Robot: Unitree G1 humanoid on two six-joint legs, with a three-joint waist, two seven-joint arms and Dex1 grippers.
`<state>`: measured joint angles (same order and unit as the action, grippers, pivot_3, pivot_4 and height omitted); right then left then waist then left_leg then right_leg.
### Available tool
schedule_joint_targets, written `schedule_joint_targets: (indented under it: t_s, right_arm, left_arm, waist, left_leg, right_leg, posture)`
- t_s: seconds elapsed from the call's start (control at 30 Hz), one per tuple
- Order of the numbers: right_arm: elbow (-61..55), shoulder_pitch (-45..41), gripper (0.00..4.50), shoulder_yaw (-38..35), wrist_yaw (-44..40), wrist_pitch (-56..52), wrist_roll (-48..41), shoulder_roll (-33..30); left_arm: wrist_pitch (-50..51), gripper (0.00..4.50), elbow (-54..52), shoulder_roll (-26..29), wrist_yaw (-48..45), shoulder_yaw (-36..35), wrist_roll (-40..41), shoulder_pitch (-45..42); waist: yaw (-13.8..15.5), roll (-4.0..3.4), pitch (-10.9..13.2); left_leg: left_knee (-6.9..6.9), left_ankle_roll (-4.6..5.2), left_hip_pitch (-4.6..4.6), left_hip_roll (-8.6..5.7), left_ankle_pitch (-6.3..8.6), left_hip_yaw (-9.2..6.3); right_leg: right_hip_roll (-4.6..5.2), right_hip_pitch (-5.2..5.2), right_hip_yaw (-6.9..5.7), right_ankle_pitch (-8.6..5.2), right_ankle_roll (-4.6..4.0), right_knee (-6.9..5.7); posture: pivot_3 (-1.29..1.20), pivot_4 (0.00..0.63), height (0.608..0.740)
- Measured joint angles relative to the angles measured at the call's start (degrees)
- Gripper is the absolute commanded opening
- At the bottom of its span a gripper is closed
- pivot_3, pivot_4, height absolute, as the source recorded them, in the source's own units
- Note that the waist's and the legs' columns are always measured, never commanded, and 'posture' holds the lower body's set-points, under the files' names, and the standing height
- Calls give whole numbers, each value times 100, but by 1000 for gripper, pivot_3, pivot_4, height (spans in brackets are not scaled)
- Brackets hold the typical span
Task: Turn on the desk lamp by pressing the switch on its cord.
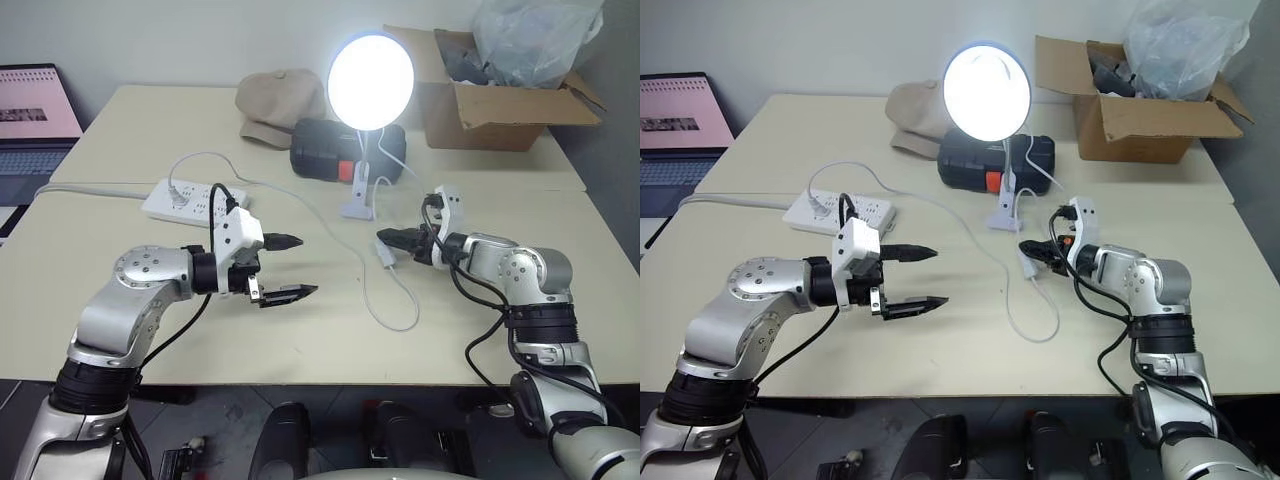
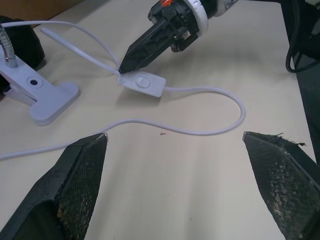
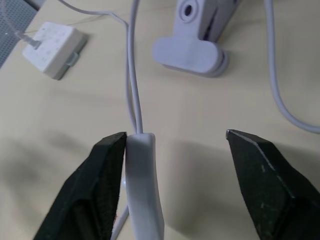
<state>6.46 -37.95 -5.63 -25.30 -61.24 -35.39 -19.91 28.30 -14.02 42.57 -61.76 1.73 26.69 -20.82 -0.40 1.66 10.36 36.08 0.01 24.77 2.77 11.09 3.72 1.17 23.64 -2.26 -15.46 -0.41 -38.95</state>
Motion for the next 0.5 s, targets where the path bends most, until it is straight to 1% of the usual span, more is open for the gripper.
schedule_joint_targets:
  t_s: [0.07, 0.2, 0.23, 0.27, 0.3, 0.4, 0.5]
  right_arm:
    - [-157, 1, 4433, -3, -153, -68, -103, -97]
    - [-674, 95, 4478, 19, -682, -169, -363, -495]
    - [-851, 170, 4478, 82, -884, -128, -380, -682]
    - [-1148, 300, 4478, 216, -1244, 4, -364, -1069]
    - [-1324, 376, 4478, 282, -1478, 133, -343, -1304]
    - [-1796, 632, 4478, 523, -2237, 714, -155, -1989]
    - [-2098, 892, 4478, 560, -3011, 1283, -3, -2750]
  left_arm:
    - [56, 4500, -10, 3, 46, 0, 4, 7]
    - [259, 4500, -136, 33, 117, -8, 57, 21]
    - [294, 4500, -159, 52, 121, -14, 78, 20]
    - [386, 4500, -180, 126, 124, -48, 117, 26]
    - [419, 4500, -181, 157, 124, -103, 126, 30]
    - [477, 4500, -205, 306, 100, -168, 133, 42]
    - [477, 4500, -206, 436, 63, -223, 131, 125]
  waist:
    - [2, 0, 0]
    - [10, 0, 0]
    - [14, -1, 1]
    - [18, -1, 1]
    - [22, -1, 1]
    - [28, -1, 1]
    - [26, -1, 1]
  left_leg:
    - [0, 0, 0, 0, 0, 0]
    - [-1, 0, 0, 1, 0, -1]
    - [-2, 0, 0, 0, 0, -1]
    - [-2, 0, 1, 0, 0, -2]
    - [-2, 0, 0, 0, 0, -2]
    - [-1, 0, 0, 0, 1, -3]
    - [-1, 0, 0, 1, 1, -3]
  right_leg:
    - [0, 0, 0, 0, 0, 0]
    - [0, 1, -1, 0, 0, 1]
    - [0, 1, 0, -1, 0, 2]
    - [0, 0, -2, -1, 0, 6]
    - [0, 0, -2, -1, 0, 7]
    - [0, 0, -3, -1, 0, 6]
    - [0, 0, -4, -1, 0, 7]
  posture:
    - [0, 150, 740]
    - [0, 150, 740]
    - [0, 150, 740]
    - [0, 150, 740]
    - [0, 150, 740]
    - [0, 150, 740]
    - [0, 150, 740]
